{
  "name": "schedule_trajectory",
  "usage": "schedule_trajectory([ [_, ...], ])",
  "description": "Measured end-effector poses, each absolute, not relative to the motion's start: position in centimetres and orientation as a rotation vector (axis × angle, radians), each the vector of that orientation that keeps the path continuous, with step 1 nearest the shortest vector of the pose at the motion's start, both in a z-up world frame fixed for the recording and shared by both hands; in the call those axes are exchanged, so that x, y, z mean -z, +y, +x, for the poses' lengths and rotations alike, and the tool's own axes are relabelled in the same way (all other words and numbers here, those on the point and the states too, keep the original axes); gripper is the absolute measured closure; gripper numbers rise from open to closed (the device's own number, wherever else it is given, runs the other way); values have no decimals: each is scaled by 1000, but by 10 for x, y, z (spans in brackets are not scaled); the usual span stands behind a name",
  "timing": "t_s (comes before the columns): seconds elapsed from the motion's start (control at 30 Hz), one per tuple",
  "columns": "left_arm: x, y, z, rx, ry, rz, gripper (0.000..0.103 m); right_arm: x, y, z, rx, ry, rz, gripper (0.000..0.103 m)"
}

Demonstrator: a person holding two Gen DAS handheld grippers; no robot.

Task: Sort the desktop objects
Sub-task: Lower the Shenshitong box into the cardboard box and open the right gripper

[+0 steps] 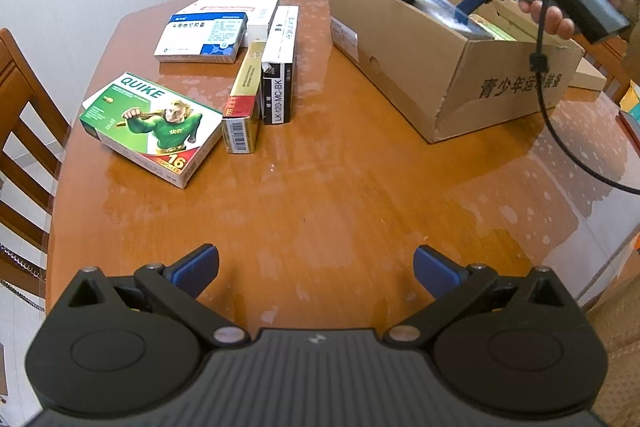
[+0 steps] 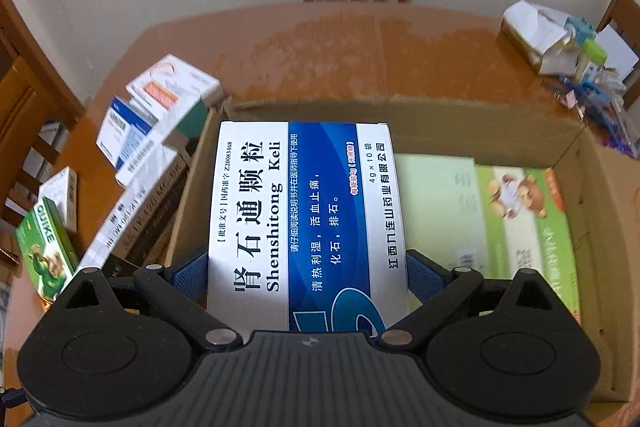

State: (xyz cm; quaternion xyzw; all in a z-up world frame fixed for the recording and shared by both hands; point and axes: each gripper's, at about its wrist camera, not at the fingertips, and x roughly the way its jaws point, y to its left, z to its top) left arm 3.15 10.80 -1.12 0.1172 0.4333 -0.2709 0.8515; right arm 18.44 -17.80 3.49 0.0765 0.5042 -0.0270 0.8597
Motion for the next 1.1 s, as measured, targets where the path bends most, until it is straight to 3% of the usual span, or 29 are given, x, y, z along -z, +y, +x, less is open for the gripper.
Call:
schedule_trajectory([
  [0.9,3,84,35,578,919,324,0,-18,-179,209,68,1116,223,2],
  [1.1,0,86,34,569,902,307,0,-40,-187,200,36,1069,263,2],
])
